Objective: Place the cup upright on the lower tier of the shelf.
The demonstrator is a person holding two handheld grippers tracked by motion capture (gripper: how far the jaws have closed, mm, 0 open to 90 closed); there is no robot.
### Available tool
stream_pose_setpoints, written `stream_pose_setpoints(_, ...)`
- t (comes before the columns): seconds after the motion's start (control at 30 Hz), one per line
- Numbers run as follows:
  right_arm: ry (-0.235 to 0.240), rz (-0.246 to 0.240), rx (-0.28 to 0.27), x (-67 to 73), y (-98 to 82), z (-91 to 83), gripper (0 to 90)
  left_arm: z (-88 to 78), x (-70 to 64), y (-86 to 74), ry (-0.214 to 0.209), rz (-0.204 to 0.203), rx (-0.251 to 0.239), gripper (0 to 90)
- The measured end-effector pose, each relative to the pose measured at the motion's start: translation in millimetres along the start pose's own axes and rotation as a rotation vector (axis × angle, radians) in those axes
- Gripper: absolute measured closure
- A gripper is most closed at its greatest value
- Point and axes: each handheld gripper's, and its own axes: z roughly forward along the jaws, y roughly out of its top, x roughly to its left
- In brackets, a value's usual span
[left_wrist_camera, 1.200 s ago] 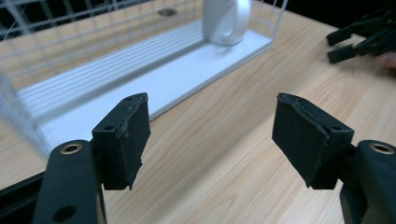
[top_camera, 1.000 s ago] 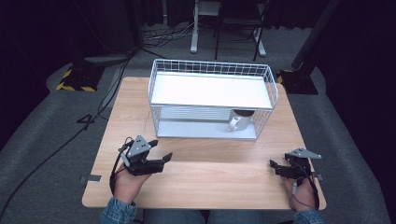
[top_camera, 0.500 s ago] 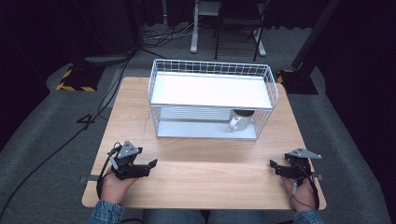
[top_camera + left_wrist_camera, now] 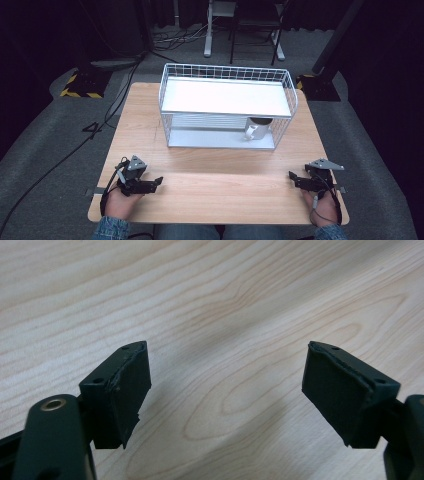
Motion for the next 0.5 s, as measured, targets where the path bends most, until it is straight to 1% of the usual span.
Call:
stream_pose_setpoints(0.07, 0.000, 0.000, 0.000, 0.0, 0.0, 0.0, 24.1, 3.0, -0.2, -1.5, 0.009, -0.009, 0.016, 19.0)
stream_pose_setpoints(0.1, 0.000, 0.000, 0.000, 0.0, 0.0, 0.0, 24.1, 4.2, 0.2, -2.3, 0.015, -0.005, 0.016, 18.5)
stream_pose_setpoints(0.13, 0.000, 0.000, 0.000, 0.0, 0.0, 0.0, 24.1, 4.8, 0.2, -3.3, 0.025, 0.002, 0.012, 17.0)
stream_pose_setpoints(0.17, 0.000, 0.000, 0.000, 0.0, 0.0, 0.0, 24.1, 5.3, 0.4, -4.0, 0.025, 0.000, 0.005, 16.5)
stream_pose_setpoints(0.2, 0.000, 0.000, 0.000, 0.0, 0.0, 0.0, 24.1, 5.4, 1.4, -4.8, 0.036, 0.012, -0.003, 16.1)
stream_pose_setpoints(0.23, 0.000, 0.000, 0.000, 0.0, 0.0, 0.0, 24.1, 6.0, 1.5, -5.6, 0.042, 0.011, -0.013, 15.8)
stream_pose_setpoints(0.27, 0.000, 0.000, 0.000, 0.0, 0.0, 0.0, 24.1, 7.7, 1.6, -6.9, 0.043, 0.021, -0.026, 14.7)
stream_pose_setpoints(0.3, 0.000, 0.000, 0.000, 0.0, 0.0, 0.0, 24.1, 8.9, 1.1, -7.2, 0.050, 0.031, -0.027, 13.1)
stream_pose_setpoints(0.5, 0.000, 0.000, 0.000, 0.0, 0.0, 0.0, 24.1, 9.0, 1.1, -7.3, 0.050, 0.029, -0.027, 11.8)
